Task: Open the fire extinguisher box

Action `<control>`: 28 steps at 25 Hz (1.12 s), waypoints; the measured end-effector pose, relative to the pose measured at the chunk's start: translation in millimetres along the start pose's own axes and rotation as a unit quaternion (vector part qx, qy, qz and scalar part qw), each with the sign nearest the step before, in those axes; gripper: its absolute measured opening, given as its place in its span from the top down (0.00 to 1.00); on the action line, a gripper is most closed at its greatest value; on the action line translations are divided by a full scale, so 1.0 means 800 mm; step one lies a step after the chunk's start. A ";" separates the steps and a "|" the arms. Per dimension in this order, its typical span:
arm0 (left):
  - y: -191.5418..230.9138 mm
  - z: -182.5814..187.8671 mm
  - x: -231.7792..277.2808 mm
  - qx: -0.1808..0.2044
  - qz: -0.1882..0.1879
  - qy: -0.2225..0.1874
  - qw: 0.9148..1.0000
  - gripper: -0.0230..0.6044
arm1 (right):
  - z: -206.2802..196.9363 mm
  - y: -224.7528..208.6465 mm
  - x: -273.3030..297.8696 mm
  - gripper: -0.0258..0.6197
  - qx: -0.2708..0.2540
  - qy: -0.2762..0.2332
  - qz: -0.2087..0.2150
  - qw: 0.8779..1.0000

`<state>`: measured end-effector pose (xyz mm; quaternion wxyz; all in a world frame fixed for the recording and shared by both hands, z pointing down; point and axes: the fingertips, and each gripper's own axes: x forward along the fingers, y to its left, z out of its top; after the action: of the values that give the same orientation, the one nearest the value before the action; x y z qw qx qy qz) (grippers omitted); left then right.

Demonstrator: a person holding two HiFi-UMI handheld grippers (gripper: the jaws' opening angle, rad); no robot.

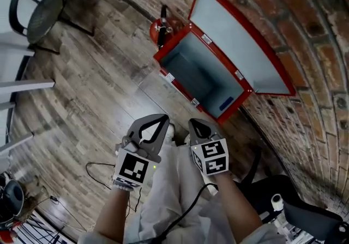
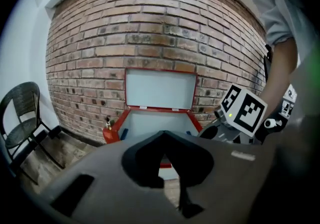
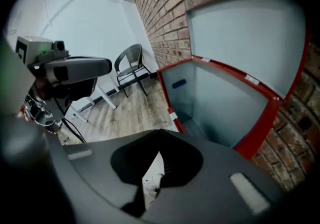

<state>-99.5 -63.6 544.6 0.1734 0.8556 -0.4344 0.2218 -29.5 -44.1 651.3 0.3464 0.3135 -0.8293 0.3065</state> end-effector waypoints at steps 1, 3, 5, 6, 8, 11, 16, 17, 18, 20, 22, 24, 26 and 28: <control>-0.001 0.015 -0.002 0.000 0.000 -0.008 1.000 0.97 | 0.011 0.001 -0.012 0.95 0.000 -0.010 -0.002 1.000; -0.002 0.047 -0.006 0.007 -0.002 -0.023 1.000 0.97 | 0.033 0.002 -0.036 0.95 -0.003 -0.030 -0.006 1.000; -0.006 0.074 -0.014 0.016 -0.005 -0.033 0.999 0.97 | 0.055 0.003 -0.062 0.95 -0.007 -0.049 -0.012 0.999; -0.009 0.086 -0.018 0.019 -0.007 -0.036 0.999 0.96 | 0.066 0.002 -0.076 0.95 -0.009 -0.059 -0.015 0.998; -0.016 0.109 -0.029 0.024 -0.011 -0.040 0.999 0.97 | 0.088 0.000 -0.105 0.95 -0.009 -0.080 -0.023 0.996; -0.029 0.141 -0.050 0.032 -0.016 -0.045 0.998 0.97 | 0.118 -0.002 -0.151 0.95 -0.008 -0.107 -0.033 0.994; -0.047 0.190 -0.082 0.030 -0.020 -0.065 0.997 0.97 | 0.158 -0.003 -0.215 0.95 -0.013 -0.146 -0.049 0.988; -0.051 0.199 -0.088 0.031 -0.021 -0.069 0.997 0.97 | 0.163 -0.001 -0.226 0.95 -0.012 -0.152 -0.051 0.987; -0.056 0.207 -0.094 0.037 -0.022 -0.070 0.997 0.97 | 0.168 0.000 -0.236 0.95 -0.011 -0.157 -0.052 0.986; -0.061 0.226 -0.105 0.056 -0.022 -0.071 0.996 0.97 | 0.180 0.004 -0.255 0.95 -0.008 -0.169 -0.056 0.984; -0.062 0.249 -0.115 0.072 -0.016 -0.078 0.994 0.97 | 0.195 0.008 -0.274 0.95 -0.008 -0.183 -0.058 0.981; -0.061 0.272 -0.128 0.076 -0.007 -0.087 0.993 0.97 | 0.208 0.011 -0.294 0.95 -0.009 -0.196 -0.060 0.979; -0.060 0.294 -0.139 0.078 0.002 -0.100 0.992 0.97 | 0.220 0.013 -0.314 0.95 -0.012 -0.210 -0.063 0.976; -0.060 0.313 -0.148 0.090 0.008 -0.108 0.990 0.97 | 0.233 0.013 -0.333 0.95 -0.019 -0.224 -0.066 0.972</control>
<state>-65.3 -80.0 266.3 0.0463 0.8829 -0.4360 0.1680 41.8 -91.1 337.1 0.1772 0.4220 -0.8688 0.1888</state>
